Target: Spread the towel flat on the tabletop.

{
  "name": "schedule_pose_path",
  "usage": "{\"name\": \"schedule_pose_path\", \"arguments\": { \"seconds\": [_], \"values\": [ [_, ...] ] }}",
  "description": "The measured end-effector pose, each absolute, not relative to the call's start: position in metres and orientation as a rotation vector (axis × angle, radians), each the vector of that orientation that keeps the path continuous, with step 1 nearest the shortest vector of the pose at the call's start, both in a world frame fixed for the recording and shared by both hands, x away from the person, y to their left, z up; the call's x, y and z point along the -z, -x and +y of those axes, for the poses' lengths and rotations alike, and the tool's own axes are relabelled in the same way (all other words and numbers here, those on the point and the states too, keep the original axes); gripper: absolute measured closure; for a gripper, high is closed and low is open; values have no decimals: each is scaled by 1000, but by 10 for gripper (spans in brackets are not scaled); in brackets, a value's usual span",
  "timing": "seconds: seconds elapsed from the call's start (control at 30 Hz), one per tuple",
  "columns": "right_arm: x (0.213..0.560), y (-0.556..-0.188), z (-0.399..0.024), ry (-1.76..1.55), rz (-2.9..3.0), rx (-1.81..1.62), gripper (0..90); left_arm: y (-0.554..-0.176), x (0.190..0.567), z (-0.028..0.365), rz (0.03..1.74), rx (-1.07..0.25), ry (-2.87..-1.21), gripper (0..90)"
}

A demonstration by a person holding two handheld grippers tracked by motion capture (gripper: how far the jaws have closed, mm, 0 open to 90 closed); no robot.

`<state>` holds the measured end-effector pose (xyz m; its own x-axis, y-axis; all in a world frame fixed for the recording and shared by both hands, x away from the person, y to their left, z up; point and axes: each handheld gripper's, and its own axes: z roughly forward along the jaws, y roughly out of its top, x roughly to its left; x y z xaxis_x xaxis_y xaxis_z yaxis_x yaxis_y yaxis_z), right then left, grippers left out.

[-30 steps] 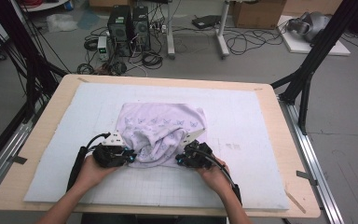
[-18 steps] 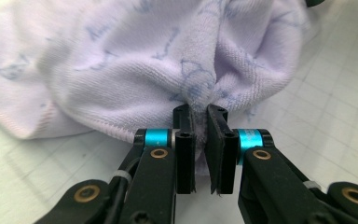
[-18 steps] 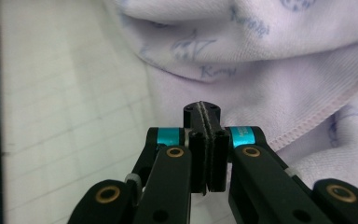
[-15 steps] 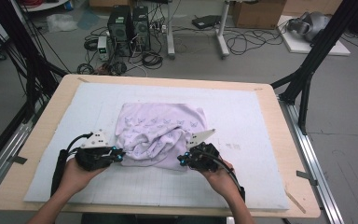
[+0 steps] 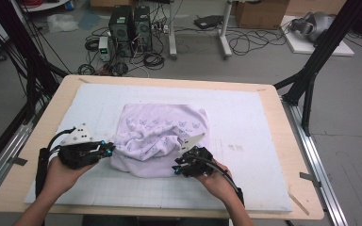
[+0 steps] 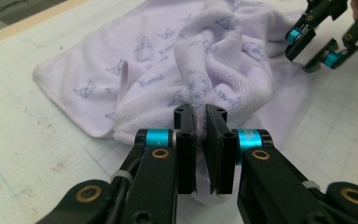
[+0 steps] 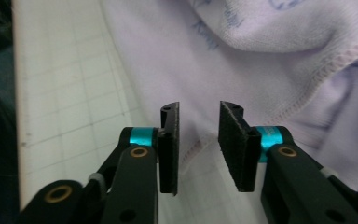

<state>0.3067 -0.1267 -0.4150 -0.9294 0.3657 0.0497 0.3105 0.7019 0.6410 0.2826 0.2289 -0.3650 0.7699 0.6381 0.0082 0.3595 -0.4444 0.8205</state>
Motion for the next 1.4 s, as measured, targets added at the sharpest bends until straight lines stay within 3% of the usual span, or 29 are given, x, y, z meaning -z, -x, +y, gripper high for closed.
{"name": "schedule_pose_path", "arguments": {
  "seconds": [0.2, 0.3, 0.4, 0.73, 0.97, 1.13, 1.2, 1.4],
  "values": [
    [429, -315, -115, -572, 2864, -1003, 636, -303, 389, 225, 797, -346, -2093, 818],
    [432, -318, -115, -591, 2855, -1011, 724, -311, 401, 221, 814, -313, -2101, 801],
    [431, -319, -118, -593, 2876, -1027, 883, -312, 405, 220, 820, -295, -2092, 707],
    [420, -289, -142, -541, 2901, -1093, 888, -295, 396, 242, 797, -306, -2077, 558],
    [403, -252, -167, -487, 2895, -1113, 888, -279, 401, 249, 777, -298, -2086, 547],
    [394, -230, -178, -430, 2957, -1095, 876, -272, 402, 244, 748, -290, -2093, 553],
    [387, -230, -183, -436, 2908, -1162, 787, -272, 403, 240, 734, -276, -2101, 561],
    [382, -252, -164, -422, 2797, -1118, 654, -278, 415, 213, 667, -219, -2155, 597]
  ]
}}
